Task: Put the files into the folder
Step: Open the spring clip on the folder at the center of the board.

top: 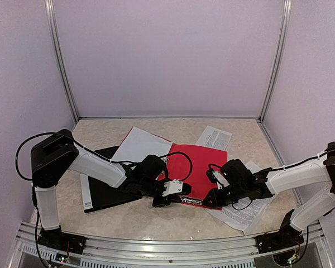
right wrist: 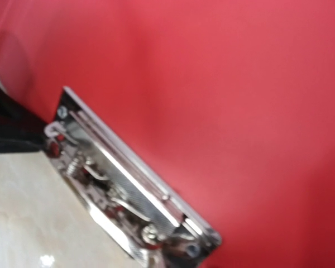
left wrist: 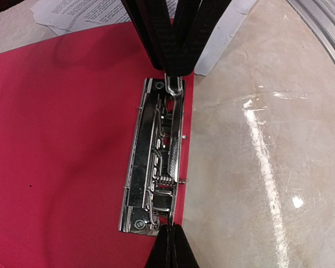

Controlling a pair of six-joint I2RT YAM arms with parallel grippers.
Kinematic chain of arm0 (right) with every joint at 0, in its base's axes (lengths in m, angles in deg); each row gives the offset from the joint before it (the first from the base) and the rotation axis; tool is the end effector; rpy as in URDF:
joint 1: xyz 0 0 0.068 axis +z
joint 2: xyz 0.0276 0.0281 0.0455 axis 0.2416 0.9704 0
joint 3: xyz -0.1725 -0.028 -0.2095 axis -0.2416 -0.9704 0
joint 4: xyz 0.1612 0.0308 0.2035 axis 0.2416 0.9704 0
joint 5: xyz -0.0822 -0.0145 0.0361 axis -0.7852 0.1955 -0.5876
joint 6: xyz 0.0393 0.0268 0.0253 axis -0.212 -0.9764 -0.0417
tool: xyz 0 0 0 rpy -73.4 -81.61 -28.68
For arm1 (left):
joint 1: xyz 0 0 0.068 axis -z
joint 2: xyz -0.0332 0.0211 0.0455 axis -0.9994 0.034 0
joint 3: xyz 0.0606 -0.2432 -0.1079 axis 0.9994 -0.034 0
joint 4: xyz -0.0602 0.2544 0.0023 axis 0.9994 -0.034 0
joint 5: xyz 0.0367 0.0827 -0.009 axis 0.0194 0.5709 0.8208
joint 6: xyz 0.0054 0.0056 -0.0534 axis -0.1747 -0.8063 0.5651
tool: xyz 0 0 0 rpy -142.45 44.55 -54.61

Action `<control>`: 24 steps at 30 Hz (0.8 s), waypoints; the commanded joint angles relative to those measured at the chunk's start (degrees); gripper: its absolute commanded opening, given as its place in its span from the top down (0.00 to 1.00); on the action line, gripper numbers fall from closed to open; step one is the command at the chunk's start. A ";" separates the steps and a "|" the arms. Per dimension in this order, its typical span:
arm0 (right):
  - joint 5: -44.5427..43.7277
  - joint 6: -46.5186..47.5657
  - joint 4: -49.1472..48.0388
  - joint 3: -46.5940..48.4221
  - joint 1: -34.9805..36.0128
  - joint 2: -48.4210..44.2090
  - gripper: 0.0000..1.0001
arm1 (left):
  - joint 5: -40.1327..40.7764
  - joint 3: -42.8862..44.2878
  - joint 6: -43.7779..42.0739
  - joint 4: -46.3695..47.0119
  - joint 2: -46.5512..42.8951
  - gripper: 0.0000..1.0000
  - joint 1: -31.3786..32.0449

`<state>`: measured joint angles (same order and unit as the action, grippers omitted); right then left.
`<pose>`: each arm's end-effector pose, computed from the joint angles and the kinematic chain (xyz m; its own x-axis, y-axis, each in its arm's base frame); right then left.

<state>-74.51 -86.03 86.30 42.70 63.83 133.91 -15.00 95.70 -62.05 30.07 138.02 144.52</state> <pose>0.1543 0.1948 0.1362 -0.9228 -0.1189 -0.3664 -0.3122 0.7880 0.5307 0.2023 -0.3309 0.1087 0.2125 0.6586 -0.7219 0.9771 -0.1334 0.1659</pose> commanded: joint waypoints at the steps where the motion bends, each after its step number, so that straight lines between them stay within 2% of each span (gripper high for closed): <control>1: -1.31 0.28 1.60 0.13 0.45 0.60 0.83 | 2.19 0.10 0.41 -4.51 2.11 1.00 0.55; 24: -0.89 0.94 -0.70 2.30 0.43 4.70 0.87 | 2.19 0.67 0.11 -5.79 2.82 1.00 0.57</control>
<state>-73.97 -85.83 84.55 43.85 63.85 137.50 -14.58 96.49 -61.99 28.98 138.20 144.63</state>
